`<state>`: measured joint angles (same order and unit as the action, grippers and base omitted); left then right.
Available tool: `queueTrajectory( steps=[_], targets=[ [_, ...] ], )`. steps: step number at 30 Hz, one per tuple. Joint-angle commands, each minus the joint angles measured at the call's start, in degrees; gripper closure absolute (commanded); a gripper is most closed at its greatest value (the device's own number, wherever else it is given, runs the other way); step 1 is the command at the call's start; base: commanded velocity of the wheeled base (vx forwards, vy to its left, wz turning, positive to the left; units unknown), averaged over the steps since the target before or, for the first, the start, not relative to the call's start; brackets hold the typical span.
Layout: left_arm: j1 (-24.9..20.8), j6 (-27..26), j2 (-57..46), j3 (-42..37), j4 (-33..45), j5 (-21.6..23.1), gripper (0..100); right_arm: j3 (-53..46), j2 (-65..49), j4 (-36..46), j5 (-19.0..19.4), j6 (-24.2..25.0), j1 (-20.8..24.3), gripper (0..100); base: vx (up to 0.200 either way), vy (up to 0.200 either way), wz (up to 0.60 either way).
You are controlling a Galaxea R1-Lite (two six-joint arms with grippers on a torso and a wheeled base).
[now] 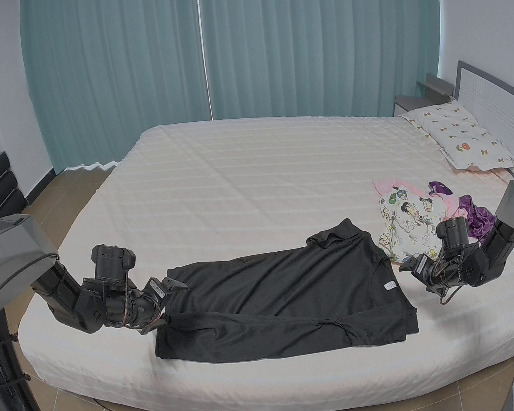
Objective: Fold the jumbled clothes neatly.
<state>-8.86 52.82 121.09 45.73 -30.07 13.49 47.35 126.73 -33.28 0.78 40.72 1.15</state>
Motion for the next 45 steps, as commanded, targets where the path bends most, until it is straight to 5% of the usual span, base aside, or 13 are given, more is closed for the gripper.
queueTrajectory(
  steps=[1,2,3,4,12,28,29,38,45],
  targets=[
    [2.1,-6.2,1.3,2.6,1.3,-0.8,0,-0.1,0.2,0.0,0.0,0.0,0.3,0,0.000,0.000,0.00],
    [2.1,-6.2,1.3,2.6,1.3,-0.8,0,-0.1,0.2,0.0,0.0,0.0,0.3,0,0.000,0.000,0.00],
    [3.9,-16.2,4.2,3.4,0.9,0.3,0,-0.1,0.2,0.0,0.0,-0.3,0.3,0,0.000,0.000,0.00],
    [4.3,-18.5,5.1,3.9,1.0,1.1,0,-0.2,0.2,0.0,0.0,-0.6,0.6,0,0.000,0.000,0.00],
    [4.6,-29.0,9.3,5.4,1.2,3.1,0,-0.4,0.4,0.0,0.0,-1.3,0.7,0,0.000,0.000,0.00],
    [3.4,-31.1,10.0,4.8,1.6,3.5,0,-0.3,0.4,0.0,0.3,-1.8,0.6,0,0.000,0.000,0.00],
    [3.1,-31.0,10.1,4.7,1.6,3.4,100,-0.3,0.5,0.0,0.3,-1.9,0.7,0,0.000,0.000,0.00],
    [3.4,-30.1,10.0,5.7,5.8,-1.8,100,-0.4,0.6,0.0,1.2,-2.5,0.8,0,0.000,0.000,0.00],
    [3.7,-22.4,9.5,8.5,5.8,-2.3,100,-0.4,0.6,-0.1,1.5,-2.7,0.8,0,0.000,0.000,0.00]
  ],
)
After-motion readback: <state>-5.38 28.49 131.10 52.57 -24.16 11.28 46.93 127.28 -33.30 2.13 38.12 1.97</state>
